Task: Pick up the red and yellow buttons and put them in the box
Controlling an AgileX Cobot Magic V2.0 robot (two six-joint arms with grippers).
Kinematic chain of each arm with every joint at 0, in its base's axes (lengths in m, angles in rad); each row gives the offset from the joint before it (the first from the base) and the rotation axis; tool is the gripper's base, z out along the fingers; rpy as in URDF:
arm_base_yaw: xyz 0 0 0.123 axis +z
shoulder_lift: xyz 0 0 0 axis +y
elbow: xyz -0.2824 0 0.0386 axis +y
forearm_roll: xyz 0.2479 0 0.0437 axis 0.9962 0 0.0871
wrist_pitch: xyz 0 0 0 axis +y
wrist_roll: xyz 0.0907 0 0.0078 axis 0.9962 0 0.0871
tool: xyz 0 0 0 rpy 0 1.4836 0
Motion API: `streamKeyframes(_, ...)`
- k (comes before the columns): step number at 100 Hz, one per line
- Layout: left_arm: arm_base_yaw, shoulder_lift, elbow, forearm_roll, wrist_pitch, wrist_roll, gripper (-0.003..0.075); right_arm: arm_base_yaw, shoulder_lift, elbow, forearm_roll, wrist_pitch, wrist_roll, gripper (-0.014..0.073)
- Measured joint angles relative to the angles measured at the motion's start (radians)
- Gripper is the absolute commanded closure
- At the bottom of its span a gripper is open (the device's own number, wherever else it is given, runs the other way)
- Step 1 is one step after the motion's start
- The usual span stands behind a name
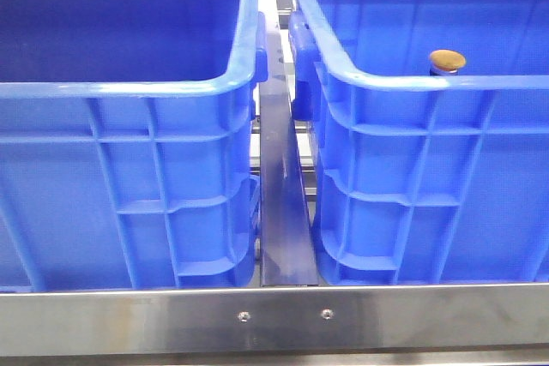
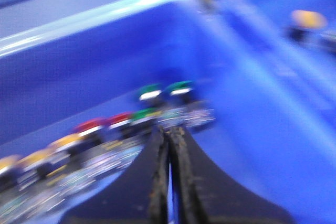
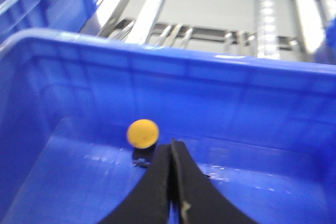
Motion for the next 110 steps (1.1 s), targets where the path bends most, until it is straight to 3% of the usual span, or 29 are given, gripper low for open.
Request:
streamKeyframes(26, 0.293, -0.276, 0.180, 0.002, -0.002, 0.000, 0.0739, 0.000, -0.191, 0.172, 0.050, -0.113, 0.000, 0.0661)
streamKeyframes(42, 0.391, -0.446, 0.274, 0.004, -0.002, -0.002, 0.0739, 0.000, -0.326, 0.267, 0.059, -0.107, 0.000, 0.0661)
streamKeyframes(77, 0.423, -0.696, 0.413, 0.012, -0.015, -0.002, 0.0739, 0.000, -0.655, 0.436, 0.073, -0.043, 0.002, 0.0661)
streamKeyframes(110, 0.423, -0.716, 0.421, 0.022, -0.018, -0.002, 0.0739, 0.000, -0.691, 0.440, 0.073, -0.014, 0.002, 0.0661)
